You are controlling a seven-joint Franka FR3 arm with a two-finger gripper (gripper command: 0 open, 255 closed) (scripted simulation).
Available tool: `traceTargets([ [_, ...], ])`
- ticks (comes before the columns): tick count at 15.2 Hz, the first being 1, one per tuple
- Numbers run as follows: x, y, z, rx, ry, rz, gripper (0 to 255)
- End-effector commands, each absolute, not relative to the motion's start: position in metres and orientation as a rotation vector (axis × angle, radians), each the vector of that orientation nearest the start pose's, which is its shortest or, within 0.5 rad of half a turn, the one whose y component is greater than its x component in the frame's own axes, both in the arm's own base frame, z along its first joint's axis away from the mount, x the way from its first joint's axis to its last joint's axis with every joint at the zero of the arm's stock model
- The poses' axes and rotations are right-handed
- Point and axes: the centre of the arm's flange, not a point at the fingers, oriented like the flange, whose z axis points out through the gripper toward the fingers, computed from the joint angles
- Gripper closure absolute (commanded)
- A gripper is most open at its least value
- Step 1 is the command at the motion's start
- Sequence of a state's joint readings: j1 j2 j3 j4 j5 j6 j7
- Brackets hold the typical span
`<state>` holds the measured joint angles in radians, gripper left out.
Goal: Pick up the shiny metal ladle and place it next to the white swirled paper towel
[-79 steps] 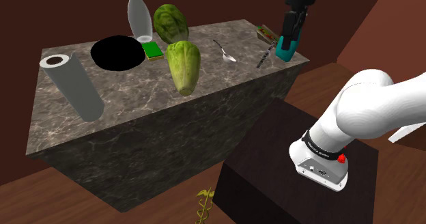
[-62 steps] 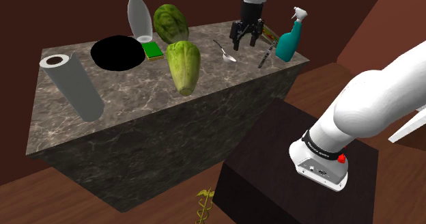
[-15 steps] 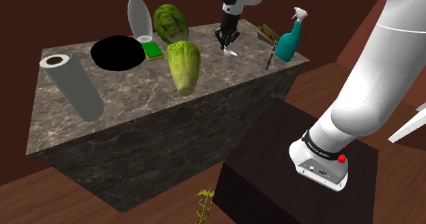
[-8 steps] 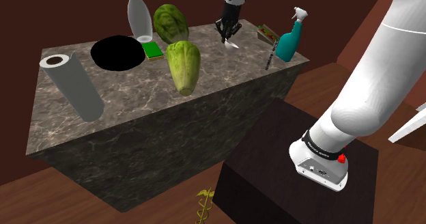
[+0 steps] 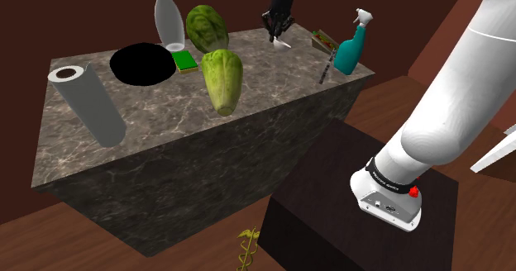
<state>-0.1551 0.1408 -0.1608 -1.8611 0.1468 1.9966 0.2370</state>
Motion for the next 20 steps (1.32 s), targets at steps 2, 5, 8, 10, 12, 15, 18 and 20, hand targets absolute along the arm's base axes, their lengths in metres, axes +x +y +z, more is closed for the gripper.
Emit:
traceTargets([
  [2, 0.571, -0.174, 0.459, -2.890, 0.914, -0.002, 255],
  [5, 0.571, -0.174, 0.475, -2.890, 0.914, -0.002, 255],
  [8, 0.571, -0.174, 0.491, -2.890, 0.914, -0.002, 255],
  [10, 0.571, -0.174, 0.502, -2.890, 0.914, -0.002, 255],
  [12, 0.571, -0.174, 0.512, -2.890, 0.914, -0.002, 255],
  [15, 0.571, -0.174, 0.528, -2.890, 0.914, -0.002, 255],
  [18, 0.571, -0.174, 0.544, -2.890, 0.914, -0.002, 255],
  [20, 0.571, -0.174, 0.554, -2.890, 0.914, -0.002, 255],
])
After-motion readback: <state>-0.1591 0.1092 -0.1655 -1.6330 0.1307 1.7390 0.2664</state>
